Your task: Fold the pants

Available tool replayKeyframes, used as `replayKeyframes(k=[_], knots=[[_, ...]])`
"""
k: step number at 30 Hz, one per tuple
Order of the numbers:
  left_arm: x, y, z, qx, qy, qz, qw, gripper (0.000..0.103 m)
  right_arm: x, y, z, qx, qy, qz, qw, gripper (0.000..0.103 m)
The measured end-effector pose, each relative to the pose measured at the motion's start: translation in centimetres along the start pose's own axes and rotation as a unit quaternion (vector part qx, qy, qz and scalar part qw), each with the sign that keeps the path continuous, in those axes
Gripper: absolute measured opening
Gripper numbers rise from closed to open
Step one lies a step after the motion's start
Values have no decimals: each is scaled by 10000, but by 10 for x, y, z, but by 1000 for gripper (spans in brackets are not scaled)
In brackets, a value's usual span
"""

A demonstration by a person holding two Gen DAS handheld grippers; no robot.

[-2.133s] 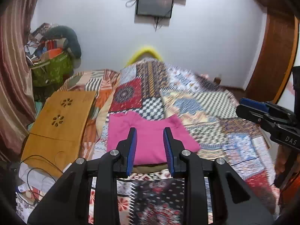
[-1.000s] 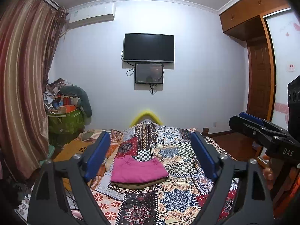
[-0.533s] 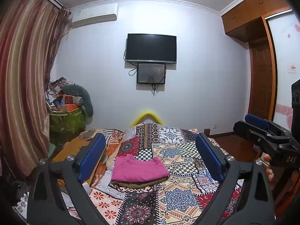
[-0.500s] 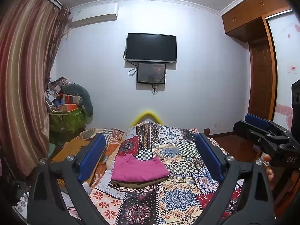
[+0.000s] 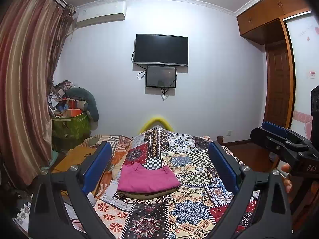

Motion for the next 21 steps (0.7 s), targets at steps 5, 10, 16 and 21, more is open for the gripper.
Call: replayKeyframes(k=[5, 10, 16, 21], knots=[[1, -1, 2, 8, -35, -5, 10000, 99, -1, 0, 1, 21, 1, -27, 10000, 103], [3, -1, 2, 20, -60, -18, 10000, 99, 0, -1, 3, 43, -12, -74, 10000, 103], [4, -3, 4, 26, -75, -26, 10000, 99, 0, -1, 3, 70, -13, -88, 9999, 103], [5, -3, 4, 18, -85, -31, 10000, 100, -1, 0, 3, 72, -21, -91, 9999, 103]])
Point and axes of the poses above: each gripper's, at about its wrist camera, not at the fingertips, and x roughly the way its jaws point, z to its right, y to its top, the point moved 1 cm from there along x, roughly the way its jaws point, and after that the axes turned 11 degrees about z, right-handed, at the moved point
